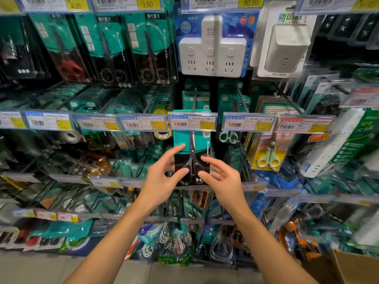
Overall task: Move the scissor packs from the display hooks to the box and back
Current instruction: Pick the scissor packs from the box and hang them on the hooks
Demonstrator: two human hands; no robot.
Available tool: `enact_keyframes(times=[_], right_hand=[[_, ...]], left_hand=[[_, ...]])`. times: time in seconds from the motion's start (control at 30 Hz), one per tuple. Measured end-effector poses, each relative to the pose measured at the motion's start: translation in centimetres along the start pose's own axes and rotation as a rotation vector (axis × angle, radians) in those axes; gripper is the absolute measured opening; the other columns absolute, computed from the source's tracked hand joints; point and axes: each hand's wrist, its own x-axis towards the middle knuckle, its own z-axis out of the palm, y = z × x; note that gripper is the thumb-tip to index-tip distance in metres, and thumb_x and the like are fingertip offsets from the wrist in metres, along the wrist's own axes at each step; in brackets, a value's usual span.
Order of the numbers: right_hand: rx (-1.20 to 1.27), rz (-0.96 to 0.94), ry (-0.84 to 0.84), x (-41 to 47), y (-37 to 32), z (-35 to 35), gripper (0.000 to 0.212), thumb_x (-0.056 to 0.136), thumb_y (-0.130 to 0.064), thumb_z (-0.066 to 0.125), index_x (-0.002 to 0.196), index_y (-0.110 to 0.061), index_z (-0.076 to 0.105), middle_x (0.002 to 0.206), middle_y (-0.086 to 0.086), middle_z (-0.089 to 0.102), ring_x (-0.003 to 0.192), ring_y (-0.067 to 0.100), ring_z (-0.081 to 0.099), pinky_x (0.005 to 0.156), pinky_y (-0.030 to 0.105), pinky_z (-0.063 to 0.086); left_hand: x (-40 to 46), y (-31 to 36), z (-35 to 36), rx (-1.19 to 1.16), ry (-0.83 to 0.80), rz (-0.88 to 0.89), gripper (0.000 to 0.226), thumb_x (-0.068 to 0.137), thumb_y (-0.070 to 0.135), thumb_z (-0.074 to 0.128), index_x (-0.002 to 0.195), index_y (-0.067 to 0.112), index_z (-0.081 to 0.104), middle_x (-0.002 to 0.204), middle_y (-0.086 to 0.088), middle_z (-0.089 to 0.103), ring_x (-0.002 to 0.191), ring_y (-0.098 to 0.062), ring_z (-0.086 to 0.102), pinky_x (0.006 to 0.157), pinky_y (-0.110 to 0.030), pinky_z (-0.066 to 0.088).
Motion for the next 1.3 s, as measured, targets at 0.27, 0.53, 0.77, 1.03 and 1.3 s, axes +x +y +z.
enact_keyframes(times=[0.27,0.53,0.77,1.03,1.3], right_hand=[[-0.013,0.001,0.019,0.3,0.9,-0.2,0.033,0.084,-0.010,0.071,0.114,-0.024,0.066,0.108,-0.020,0.066,0.102,-0.012,0.061,0.081,0.007,0.048],[-0.051,0.019,0.041,1.4,1.8,-0.1,0.034,0.085,-0.011,0.071,0.113,-0.029,0.066,0.104,-0.028,0.066,0.101,-0.015,0.060,0.082,0.005,0.046],[-0.023,0.028,0.090,3.4,1.7,0.4,0.030,0.084,-0.006,0.071,0.108,-0.024,0.068,0.098,-0.021,0.069,0.091,-0.005,0.067,0.076,0.010,0.051],[-0.109,0.004,0.098,1.2,1.5,0.8,0.035,0.082,-0.016,0.075,0.104,-0.041,0.067,0.104,-0.032,0.068,0.104,-0.010,0.061,0.085,0.005,0.045],[-0.056,-0.028,0.106,-0.3,0.5,0.7,0.038,0.079,-0.015,0.076,0.107,-0.040,0.071,0.109,-0.027,0.068,0.106,-0.007,0.061,0.085,0.010,0.047]], left_hand=[[0.2,-0.2,0.0,0.016,-0.026,0.017,0.056,0.091,0.021,0.067,0.135,0.049,0.046,0.144,0.015,0.051,0.134,-0.009,0.047,0.111,-0.043,0.041],[1.7,-1.2,0.0,0.044,-0.029,0.007,0.055,0.089,0.026,0.068,0.133,0.053,0.046,0.141,0.023,0.050,0.131,-0.004,0.048,0.107,-0.025,0.044],[3.8,-1.9,-0.4,0.063,-0.046,0.012,0.056,0.087,0.024,0.072,0.125,0.057,0.049,0.141,0.011,0.053,0.120,-0.015,0.059,0.088,-0.022,0.054],[1.3,-1.3,-0.9,0.035,-0.036,0.009,0.058,0.082,0.031,0.072,0.126,0.061,0.049,0.138,0.014,0.056,0.115,-0.009,0.061,0.077,-0.039,0.059],[0.2,0.0,-1.4,-0.021,-0.051,-0.031,0.066,0.079,0.031,0.073,0.133,0.058,0.046,0.127,-0.005,0.062,0.106,-0.014,0.066,0.062,-0.039,0.053]])
